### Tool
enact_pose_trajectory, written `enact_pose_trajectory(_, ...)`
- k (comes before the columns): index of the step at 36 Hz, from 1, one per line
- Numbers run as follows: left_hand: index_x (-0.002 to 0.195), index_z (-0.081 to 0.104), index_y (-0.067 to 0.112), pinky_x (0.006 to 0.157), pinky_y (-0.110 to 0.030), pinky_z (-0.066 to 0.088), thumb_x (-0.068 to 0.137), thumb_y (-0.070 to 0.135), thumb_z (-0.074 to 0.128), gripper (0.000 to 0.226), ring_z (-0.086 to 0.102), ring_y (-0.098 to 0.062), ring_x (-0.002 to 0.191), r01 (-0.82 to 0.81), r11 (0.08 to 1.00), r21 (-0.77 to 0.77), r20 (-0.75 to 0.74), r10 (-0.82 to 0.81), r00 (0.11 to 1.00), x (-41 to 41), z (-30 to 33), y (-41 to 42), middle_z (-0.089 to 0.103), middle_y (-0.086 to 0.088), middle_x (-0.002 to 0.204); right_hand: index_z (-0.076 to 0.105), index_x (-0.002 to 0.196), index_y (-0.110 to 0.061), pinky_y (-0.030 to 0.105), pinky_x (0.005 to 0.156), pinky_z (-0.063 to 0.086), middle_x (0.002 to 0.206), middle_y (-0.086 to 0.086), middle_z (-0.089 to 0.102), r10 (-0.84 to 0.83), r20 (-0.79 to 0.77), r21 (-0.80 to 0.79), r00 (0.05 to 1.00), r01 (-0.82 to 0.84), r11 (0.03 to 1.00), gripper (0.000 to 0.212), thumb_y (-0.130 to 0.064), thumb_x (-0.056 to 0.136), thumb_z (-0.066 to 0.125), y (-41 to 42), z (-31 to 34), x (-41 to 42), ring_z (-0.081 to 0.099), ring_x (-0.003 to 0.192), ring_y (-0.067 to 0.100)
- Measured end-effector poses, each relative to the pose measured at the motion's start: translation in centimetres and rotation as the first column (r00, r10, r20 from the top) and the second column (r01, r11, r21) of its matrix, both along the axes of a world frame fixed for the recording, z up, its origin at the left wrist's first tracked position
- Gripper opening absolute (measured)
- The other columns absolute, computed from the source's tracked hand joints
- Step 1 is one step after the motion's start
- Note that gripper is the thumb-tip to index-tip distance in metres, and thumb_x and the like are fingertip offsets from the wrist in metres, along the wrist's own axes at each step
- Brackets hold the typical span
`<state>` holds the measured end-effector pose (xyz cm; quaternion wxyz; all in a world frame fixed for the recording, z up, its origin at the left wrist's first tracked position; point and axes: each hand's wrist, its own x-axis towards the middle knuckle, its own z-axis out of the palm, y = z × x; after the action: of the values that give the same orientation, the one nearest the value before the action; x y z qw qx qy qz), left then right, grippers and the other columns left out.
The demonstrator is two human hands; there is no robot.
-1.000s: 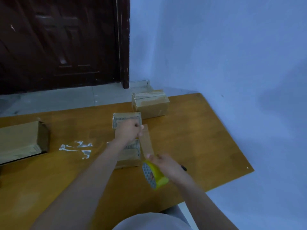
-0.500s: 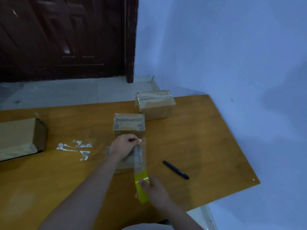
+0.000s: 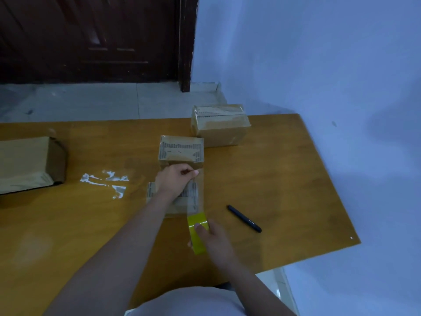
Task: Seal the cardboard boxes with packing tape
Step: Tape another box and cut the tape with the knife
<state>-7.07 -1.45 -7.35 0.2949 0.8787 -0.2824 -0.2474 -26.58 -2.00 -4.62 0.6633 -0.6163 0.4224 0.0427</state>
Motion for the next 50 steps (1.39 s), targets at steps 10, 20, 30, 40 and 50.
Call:
enact_pose_trajectory(10,0.09,0.068,0.035,0.077,-0.031,0.045,0.089,0.057,0.053,0.028,0.058,-0.013,0.081,0.028,0.999,0.034,0.019,-0.029,0.999,-0.1,0.1,0.0,0.062,0.013,0.08,0.058,0.094,-0.01,0.029,0.064,0.051,0.068,0.002,0.068,-0.009,0.009,-0.045,1.0,0.009,0.999,0.019,-0.025,0.099,0.048,0.1,-0.2,-0.5,0.064,0.063,0.013)
enact_pose_trajectory(20,0.089,0.073,0.027,0.072,-0.029,0.043,0.086,0.047,0.063,0.023,0.056,-0.015,0.084,0.037,0.966,0.257,-0.198,0.015,0.98,0.8,1.0,-1.4,0.064,0.007,0.089,0.056,0.088,-0.011,0.029,0.059,0.05,0.062,0.003,0.066,-0.126,0.033,0.131,0.991,0.121,0.984,0.014,-0.019,0.097,0.05,-0.2,-2.2,0.5,0.062,0.057,0.017)
enact_pose_trajectory(30,0.078,0.06,0.011,0.081,-0.035,0.051,0.077,0.032,0.067,0.023,0.062,-0.025,0.084,0.059,0.9,0.431,-0.352,0.107,0.93,1.4,1.3,-2.8,0.063,-0.008,0.088,0.055,0.093,-0.014,0.023,0.057,0.05,0.06,0.001,0.066,-0.076,0.07,0.142,0.995,0.066,0.988,0.009,-0.018,0.098,0.048,-0.4,-1.9,0.5,0.062,0.055,0.013)
enact_pose_trajectory(40,0.112,0.065,0.012,0.076,-0.034,0.047,0.094,0.019,0.056,0.021,0.059,-0.028,0.101,-0.103,0.993,-0.049,0.102,0.108,0.989,-0.4,-0.1,-0.2,0.063,-0.007,0.111,0.056,0.087,-0.013,0.023,0.054,0.049,0.059,0.002,0.065,-0.069,0.101,0.148,0.993,0.054,0.988,0.014,-0.018,0.097,0.049,-0.6,-2.0,0.3,0.061,0.053,0.012)
enact_pose_trajectory(50,0.099,0.075,0.015,0.069,-0.036,0.051,0.087,0.038,0.048,0.038,0.044,-0.017,0.093,0.349,0.931,-0.107,0.612,-0.215,0.762,-4.5,-2.8,6.1,0.06,0.001,0.091,0.059,0.097,-0.011,0.023,0.051,0.049,0.07,0.003,0.065,-0.106,0.052,0.049,0.993,0.104,0.993,0.012,-0.022,0.095,0.054,-0.8,-2.4,0.9,0.064,0.054,0.013)
